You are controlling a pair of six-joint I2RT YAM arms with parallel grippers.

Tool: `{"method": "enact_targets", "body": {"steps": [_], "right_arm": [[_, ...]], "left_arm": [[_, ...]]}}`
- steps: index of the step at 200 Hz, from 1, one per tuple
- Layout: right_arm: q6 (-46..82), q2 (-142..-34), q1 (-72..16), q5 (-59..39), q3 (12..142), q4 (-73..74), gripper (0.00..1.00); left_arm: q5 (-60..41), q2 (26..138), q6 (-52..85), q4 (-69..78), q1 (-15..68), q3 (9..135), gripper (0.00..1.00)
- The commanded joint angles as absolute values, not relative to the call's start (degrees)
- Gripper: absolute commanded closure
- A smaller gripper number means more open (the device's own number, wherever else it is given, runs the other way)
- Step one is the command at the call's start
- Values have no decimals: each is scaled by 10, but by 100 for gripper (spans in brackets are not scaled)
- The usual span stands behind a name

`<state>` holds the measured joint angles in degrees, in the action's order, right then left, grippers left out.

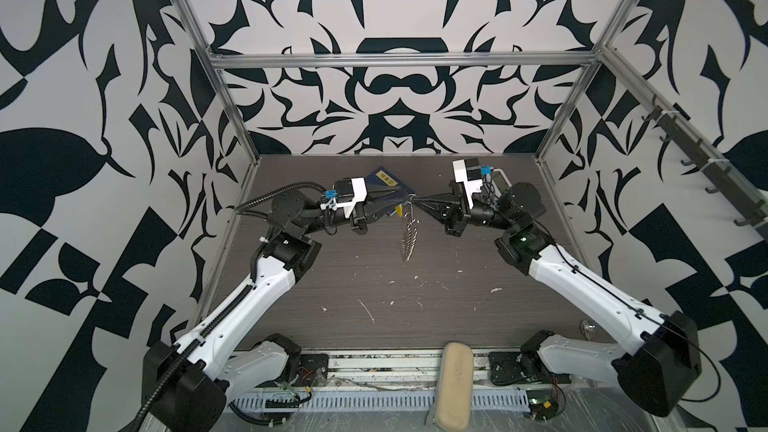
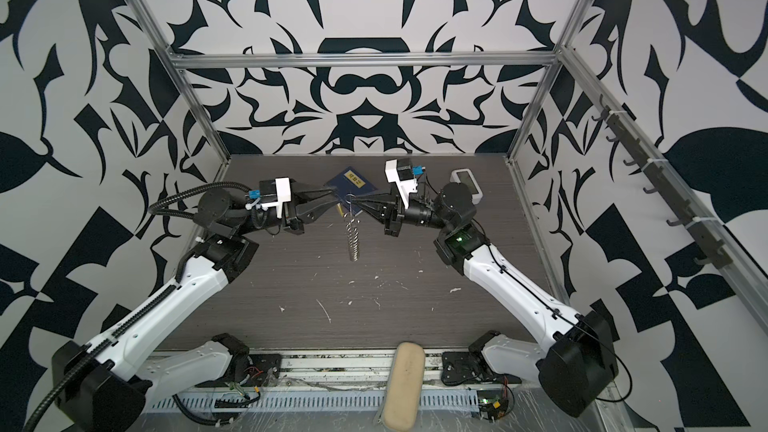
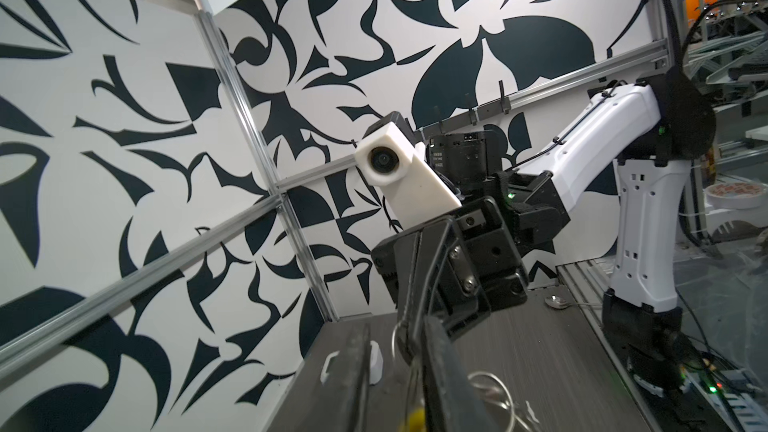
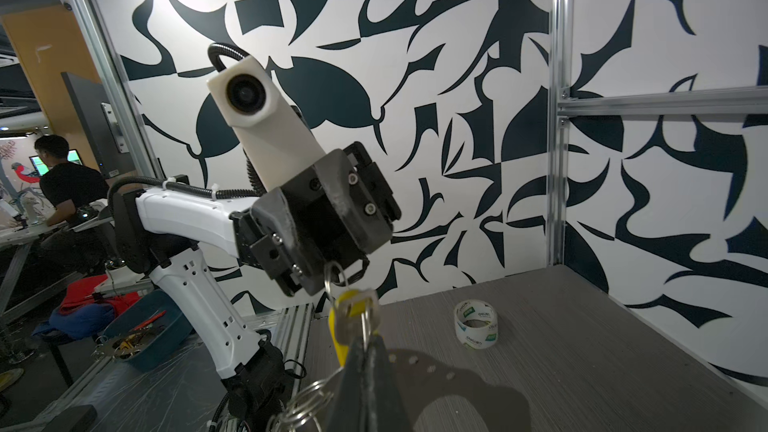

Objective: Remove the keys from the keyring

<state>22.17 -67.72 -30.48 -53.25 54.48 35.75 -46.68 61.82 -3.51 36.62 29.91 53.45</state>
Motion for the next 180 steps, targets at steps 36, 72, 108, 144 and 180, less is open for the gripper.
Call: {"method": "enact_targets", "body": {"steps": [36, 72, 108, 144, 180], "right_arm": [[176, -654, -289, -561, 595, 302, 100], [142, -651, -279, -556, 588, 247, 100], [40, -610, -276, -482, 550, 74, 100], [7, -541, -276, -383, 495, -35, 100], [20, -454, -276, -280, 467, -157, 100]], "left_arm": [[-436, 565, -81, 272, 288, 518, 73], [-337, 565, -110, 120, 287, 544, 64], [-193, 560, -122, -56, 287, 549, 51], [-156, 533, -98, -59, 287, 476, 45], [-143, 534, -77, -76, 287, 444, 41]]}}
